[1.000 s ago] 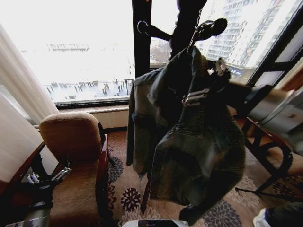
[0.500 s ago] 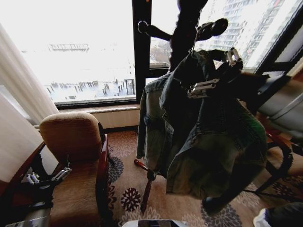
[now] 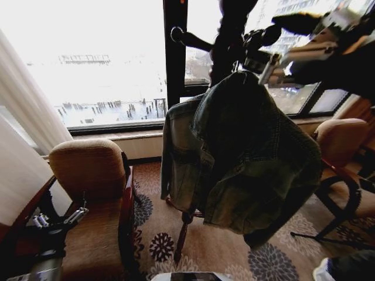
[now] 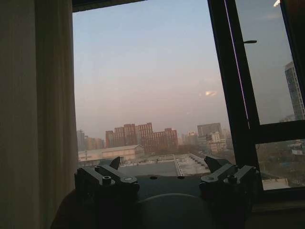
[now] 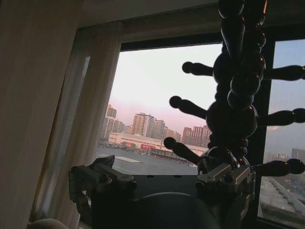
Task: Pick up the clothes from the bed and hang them on the clothes hanger.
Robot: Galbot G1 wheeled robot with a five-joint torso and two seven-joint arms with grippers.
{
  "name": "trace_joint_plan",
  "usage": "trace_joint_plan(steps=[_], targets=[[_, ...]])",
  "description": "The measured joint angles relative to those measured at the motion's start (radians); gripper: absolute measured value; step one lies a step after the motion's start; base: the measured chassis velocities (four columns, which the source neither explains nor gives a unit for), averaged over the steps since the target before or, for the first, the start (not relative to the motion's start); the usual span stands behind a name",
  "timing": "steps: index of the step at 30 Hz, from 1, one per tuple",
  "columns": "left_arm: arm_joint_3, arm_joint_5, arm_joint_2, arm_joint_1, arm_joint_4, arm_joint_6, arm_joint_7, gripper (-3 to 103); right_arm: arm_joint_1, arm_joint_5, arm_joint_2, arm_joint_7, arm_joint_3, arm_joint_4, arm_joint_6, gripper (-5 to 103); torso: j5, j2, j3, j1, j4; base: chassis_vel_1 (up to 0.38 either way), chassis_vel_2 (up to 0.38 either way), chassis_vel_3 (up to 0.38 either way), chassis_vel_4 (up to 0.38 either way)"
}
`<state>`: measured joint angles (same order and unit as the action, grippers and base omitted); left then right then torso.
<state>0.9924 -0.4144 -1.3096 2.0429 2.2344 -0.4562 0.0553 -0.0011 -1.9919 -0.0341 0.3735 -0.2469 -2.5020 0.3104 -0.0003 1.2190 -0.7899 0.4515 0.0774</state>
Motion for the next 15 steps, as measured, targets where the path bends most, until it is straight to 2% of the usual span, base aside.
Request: trace_joint_plan(steps=[2, 3, 7, 9, 10, 12, 13, 15], targets=[[0.000, 0.000, 0.000, 0.000, 0.000, 0.000, 0.000, 100, -0.058, -0.071, -0.049, 0.133, 0.011, 0.002, -0.063, 100, 0.0004, 0.000, 0.000, 0.000, 0.0003, 0.000, 0.000, 0.000, 0.000], [0.000, 0.000, 0.000, 0.000, 0.000, 0.000, 0.000, 100, -0.058, -0.071, -0.049, 0.133, 0.011, 0.002, -0.063, 100, 0.0004, 0.000, 0.000, 0.000, 0.0003, 0.000, 0.000, 0.000, 0.000], [0.000, 0.000, 0.000, 0.000, 0.000, 0.000, 0.000, 100, -0.166, -0.100, -0.106, 0.295, 0.006, 0.002, -0.148, 100, 0.0003, -0.001, 0.000, 0.001, 0.0008, 0.000, 0.000, 0.000, 0.000], [0.000, 0.000, 0.000, 0.000, 0.000, 0.000, 0.000, 100, -0.199, -0.093, -0.118, 0.318, -0.007, 0.002, -0.153, 100, 0.0003, -0.001, 0.000, 0.001, 0.0008, 0.000, 0.000, 0.000, 0.000], [0.000, 0.000, 0.000, 0.000, 0.000, 0.000, 0.000, 100, -0.268, -0.081, -0.142, 0.348, -0.049, 0.002, -0.155, 100, 0.0003, 0.000, 0.000, 0.000, 0.0008, 0.000, 0.000, 0.000, 0.000], [0.000, 0.000, 0.000, 0.000, 0.000, 0.000, 0.000, 100, -0.484, -0.026, -0.218, 0.366, -0.226, 0.002, -0.137, 100, -0.0002, 0.000, 0.000, 0.000, 0.0004, 0.000, 0.000, 0.000, 0.000], [0.000, 0.000, 0.000, 0.000, 0.000, 0.000, 0.000, 100, -0.484, -0.026, -0.218, 0.366, -0.226, 0.002, -0.137, 100, -0.0002, 0.000, 0.000, 0.000, 0.0004, 0.000, 0.000, 0.000, 0.000], [0.000, 0.000, 0.000, 0.000, 0.000, 0.000, 0.000, 100, -0.700, 0.080, -0.289, 0.343, -0.333, 0.002, -0.104, 100, -0.0006, 0.000, 0.000, 0.000, 0.0004, 0.000, 0.000, 0.000, 0.000]])
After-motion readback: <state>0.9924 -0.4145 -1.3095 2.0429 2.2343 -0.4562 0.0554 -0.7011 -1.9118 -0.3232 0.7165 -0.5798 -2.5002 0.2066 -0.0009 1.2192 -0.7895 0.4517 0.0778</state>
